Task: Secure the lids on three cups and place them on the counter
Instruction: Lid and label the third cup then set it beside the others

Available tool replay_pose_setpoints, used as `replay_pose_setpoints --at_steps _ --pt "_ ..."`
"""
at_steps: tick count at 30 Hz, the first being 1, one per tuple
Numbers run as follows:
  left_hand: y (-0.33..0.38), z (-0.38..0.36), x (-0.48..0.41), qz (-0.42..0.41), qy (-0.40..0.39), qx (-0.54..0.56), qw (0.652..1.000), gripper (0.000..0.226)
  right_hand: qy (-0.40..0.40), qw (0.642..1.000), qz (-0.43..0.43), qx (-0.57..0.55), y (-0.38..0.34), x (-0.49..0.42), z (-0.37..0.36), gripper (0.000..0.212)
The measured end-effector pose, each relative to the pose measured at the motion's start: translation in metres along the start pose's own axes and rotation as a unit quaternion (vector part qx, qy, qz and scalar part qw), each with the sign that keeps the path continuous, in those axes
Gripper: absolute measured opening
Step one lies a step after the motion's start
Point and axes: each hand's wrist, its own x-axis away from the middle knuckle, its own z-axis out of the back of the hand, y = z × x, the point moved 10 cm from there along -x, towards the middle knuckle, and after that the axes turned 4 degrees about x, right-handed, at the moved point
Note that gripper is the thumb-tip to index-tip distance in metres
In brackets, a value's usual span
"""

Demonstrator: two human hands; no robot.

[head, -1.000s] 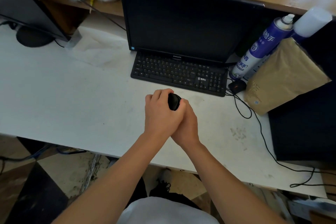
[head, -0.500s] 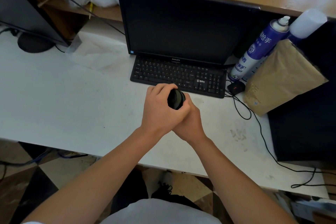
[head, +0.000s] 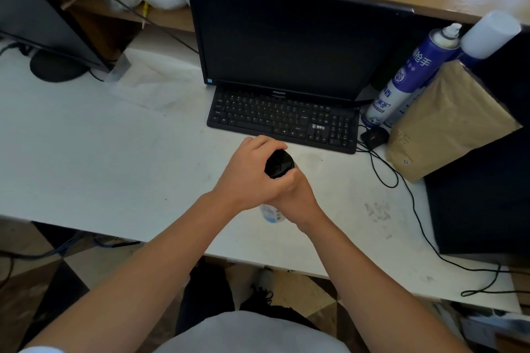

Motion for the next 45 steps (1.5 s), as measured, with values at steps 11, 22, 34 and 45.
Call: replay_pose_setpoints --at_steps 11,22,34,45 --pt "-0.031 -0.008 0.003 -0.016 -0.042 0.146 0.988 0.053 -0.027 0.987 -0.092 -0.13 0.029 -0.004 -0.004 0.059" --pt "-0.23 -0.039 0.084 0.3 -0.057 -0.224 0.925 0.078 0.016 0.982 -0.146 -0.12 0.054 -0.007 0.02 0.075" --pt "-0.247 -0.052 0.103 0.287 -0.014 -0.285 0.915 0.083 0.037 0.985 -0.161 -0.04 0.063 -0.018 0.019 0.083" --pt "-0.246 -0.049 0.103 0.281 0.014 -0.273 0.92 0.081 -0.015 0.96 -0.01 0.281 -0.009 -0.051 0.031 0.081"
